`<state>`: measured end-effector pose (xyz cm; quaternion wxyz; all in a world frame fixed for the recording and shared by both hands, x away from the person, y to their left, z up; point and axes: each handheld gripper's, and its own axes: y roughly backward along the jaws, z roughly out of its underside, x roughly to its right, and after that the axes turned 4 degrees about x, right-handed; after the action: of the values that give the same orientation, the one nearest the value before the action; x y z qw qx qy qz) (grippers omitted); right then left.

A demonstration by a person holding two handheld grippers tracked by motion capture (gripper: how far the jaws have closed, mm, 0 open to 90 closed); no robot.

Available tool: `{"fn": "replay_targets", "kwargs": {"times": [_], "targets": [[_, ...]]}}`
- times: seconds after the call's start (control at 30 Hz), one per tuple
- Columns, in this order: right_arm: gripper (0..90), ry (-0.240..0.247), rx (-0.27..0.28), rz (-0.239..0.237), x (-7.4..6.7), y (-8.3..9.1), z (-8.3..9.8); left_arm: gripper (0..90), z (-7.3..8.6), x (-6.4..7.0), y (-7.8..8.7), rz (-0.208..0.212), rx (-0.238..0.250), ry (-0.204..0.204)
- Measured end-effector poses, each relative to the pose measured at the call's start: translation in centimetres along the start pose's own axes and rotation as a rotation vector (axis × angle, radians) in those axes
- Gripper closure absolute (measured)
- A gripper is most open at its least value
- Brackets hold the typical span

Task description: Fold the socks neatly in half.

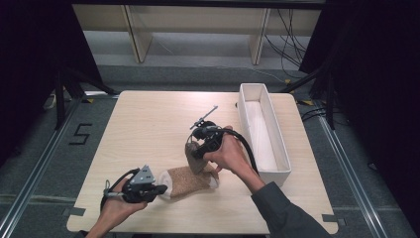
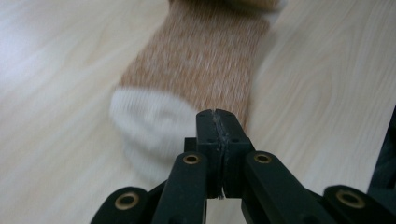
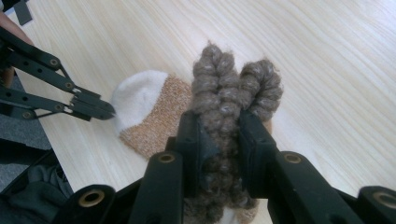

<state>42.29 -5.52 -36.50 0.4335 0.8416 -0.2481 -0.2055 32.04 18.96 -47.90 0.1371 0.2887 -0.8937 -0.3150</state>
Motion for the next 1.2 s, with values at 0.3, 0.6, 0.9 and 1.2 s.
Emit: {"fn": "replay_targets", "kwargs": {"times": [0.3,0.6,0.9,1.2], "targets": [[72.2,0.036,-0.012,0.001,-1.9,-1.9,-0.9,88.9,1.1,-0.7,0.0,-0.01,-0.007,0.035],[71.6,0.076,-0.045,-0.024,-4.1,-4.8,-1.3,88.1,1.3,-0.6,0.2,-0.006,-0.003,0.041],[70.4,0.071,-0.069,-0.04,-4.6,-6.9,-1.1,85.1,2.6,0.0,1.4,0.007,0.025,0.085],[67.3,0.072,-0.085,-0.065,-5.5,-8.3,-1.3,81.7,2.8,0.0,1.5,0.006,0.002,0.066]]}}
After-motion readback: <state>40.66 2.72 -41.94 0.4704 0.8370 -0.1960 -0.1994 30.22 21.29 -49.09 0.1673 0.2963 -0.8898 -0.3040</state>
